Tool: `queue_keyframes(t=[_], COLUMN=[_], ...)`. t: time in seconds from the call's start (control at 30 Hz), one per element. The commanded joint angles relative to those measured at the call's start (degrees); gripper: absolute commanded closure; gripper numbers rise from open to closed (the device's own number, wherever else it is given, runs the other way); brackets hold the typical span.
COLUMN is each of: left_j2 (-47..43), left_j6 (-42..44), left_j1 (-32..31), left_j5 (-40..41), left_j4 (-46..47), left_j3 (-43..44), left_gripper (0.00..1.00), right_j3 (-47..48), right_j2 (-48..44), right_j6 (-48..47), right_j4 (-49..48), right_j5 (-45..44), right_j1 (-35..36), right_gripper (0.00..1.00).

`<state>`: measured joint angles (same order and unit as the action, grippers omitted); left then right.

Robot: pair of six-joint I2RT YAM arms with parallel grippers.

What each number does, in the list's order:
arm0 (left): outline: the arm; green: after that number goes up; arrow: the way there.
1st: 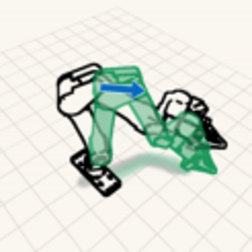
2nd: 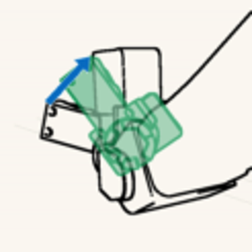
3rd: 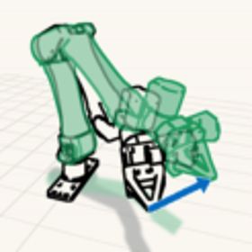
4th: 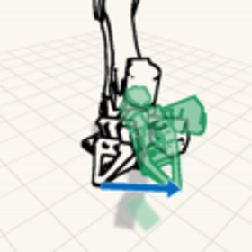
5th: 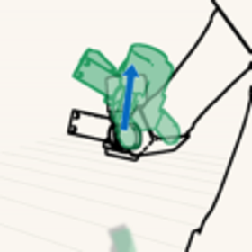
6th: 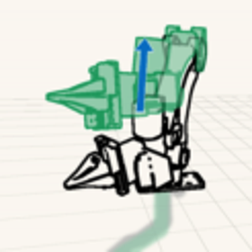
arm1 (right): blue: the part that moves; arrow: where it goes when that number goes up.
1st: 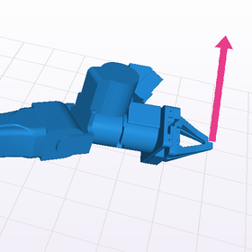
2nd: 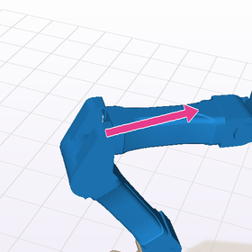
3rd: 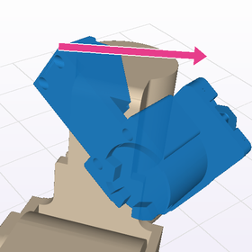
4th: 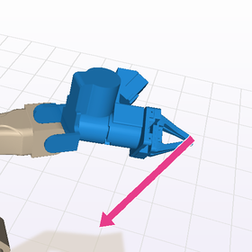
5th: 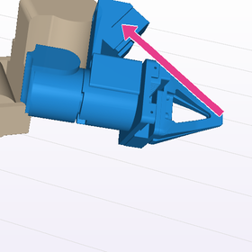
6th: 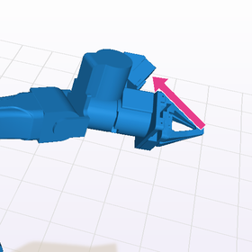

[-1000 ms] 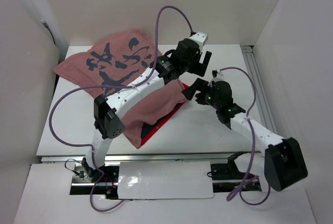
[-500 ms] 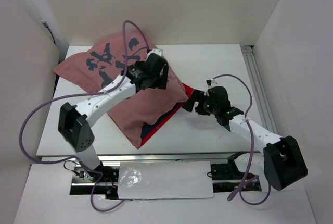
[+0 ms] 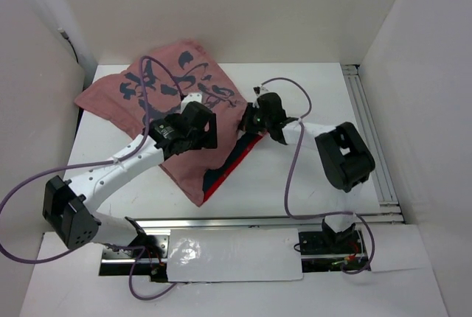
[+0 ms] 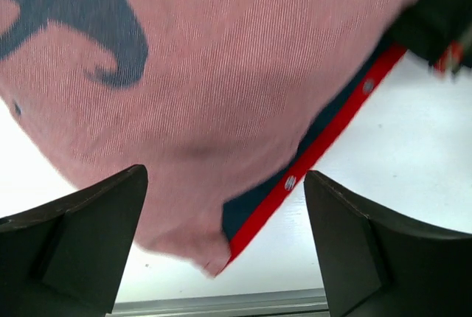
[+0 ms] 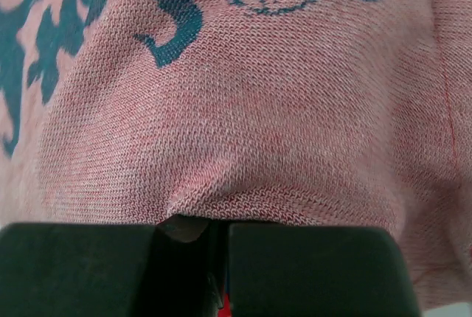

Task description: Put the pillow into the pillowcase

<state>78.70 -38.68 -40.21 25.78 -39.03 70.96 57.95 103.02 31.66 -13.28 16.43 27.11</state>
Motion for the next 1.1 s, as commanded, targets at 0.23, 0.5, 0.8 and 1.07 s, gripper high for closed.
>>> queue_keyframes(t=[0.23, 0.5, 0.8, 1.07], left_j2=[-6.4, -10.5, -4.8, 12.6], left_j6=[-5.2, -6.8, -6.1, 0.5], left_j1=[2.9, 11.8, 24.4, 30.6], left_j5=[2.2, 0.5, -1.8, -11.7], left_j4=[-3.6, -5.0, -0.2, 16.7], left_j3=[-3.1, -5.9, -4.7, 0.7], left_gripper=[0.00, 0.00, 0.00, 0.00], right_j3=[24.5, 41.5, 34.8, 10.1], right_j2=[7.8, 20.8, 10.9, -11.0], right_j6=[-11.2, -7.7, -15.7, -14.2], right_j4=[-5.8, 24.7, 25.0, 19.2], right_j5=[-23.4, -23.0, -7.5, -7.0], right_j1=[-1.5, -20.0, -24.0, -16.3], right_gripper=[1.00, 1.00, 0.48, 0.13])
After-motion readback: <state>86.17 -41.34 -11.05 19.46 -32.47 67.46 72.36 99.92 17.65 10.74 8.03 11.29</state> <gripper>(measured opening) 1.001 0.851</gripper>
